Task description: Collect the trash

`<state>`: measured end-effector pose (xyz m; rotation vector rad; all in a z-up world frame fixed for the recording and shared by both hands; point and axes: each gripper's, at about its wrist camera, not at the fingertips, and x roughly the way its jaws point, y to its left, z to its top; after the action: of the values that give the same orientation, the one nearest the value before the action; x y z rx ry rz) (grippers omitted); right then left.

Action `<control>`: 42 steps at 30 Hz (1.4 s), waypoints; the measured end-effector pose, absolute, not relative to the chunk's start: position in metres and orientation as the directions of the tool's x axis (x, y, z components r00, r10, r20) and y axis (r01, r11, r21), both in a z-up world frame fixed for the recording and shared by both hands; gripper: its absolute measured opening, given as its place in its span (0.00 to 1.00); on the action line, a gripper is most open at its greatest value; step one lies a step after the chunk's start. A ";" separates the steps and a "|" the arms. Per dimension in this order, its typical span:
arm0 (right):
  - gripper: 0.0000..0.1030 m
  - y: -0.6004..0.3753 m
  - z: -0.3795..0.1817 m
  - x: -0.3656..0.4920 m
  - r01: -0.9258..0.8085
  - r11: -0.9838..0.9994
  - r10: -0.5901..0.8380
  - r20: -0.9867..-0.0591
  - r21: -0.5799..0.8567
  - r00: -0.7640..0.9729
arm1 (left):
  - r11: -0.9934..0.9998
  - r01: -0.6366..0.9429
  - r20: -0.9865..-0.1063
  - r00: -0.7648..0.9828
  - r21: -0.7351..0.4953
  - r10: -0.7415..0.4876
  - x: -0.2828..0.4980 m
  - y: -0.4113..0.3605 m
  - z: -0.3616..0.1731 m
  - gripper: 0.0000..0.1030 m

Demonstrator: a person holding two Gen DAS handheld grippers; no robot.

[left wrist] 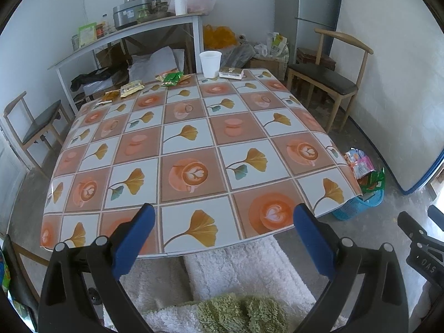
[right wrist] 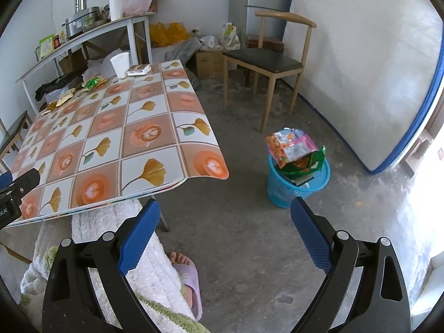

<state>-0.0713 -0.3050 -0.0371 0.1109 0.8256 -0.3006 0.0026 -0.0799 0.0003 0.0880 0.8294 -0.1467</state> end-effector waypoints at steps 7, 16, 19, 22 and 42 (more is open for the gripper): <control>0.87 -0.309 -0.033 -0.073 0.318 0.948 -0.235 -0.731 -0.026 0.640 | 0.989 0.146 -0.735 0.672 0.009 -0.093 0.004 -0.074 0.004 0.95; 0.87 -0.307 -0.030 -0.072 0.318 0.948 -0.240 -0.725 -0.031 0.645 | 0.991 0.135 -0.727 0.680 -0.001 -0.093 0.004 -0.069 0.006 0.95; 0.87 -0.307 -0.029 -0.073 0.319 0.947 -0.242 -0.723 -0.032 0.647 | 0.991 0.133 -0.727 0.680 -0.002 -0.093 0.004 -0.068 0.006 0.95; 0.87 -0.306 -0.029 -0.073 0.318 0.947 -0.242 -0.723 -0.032 0.647 | 0.991 0.134 -0.727 0.680 -0.003 -0.094 0.004 -0.067 0.006 0.95; 0.87 -0.305 -0.028 -0.073 0.320 0.947 -0.242 -0.723 -0.031 0.647 | 0.991 0.135 -0.727 0.680 -0.004 -0.095 0.004 -0.066 0.006 0.95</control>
<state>-0.0731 -0.3046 -0.0284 0.1023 0.8067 -0.3202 0.0044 -0.0661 0.0058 0.0517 0.8131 -0.1292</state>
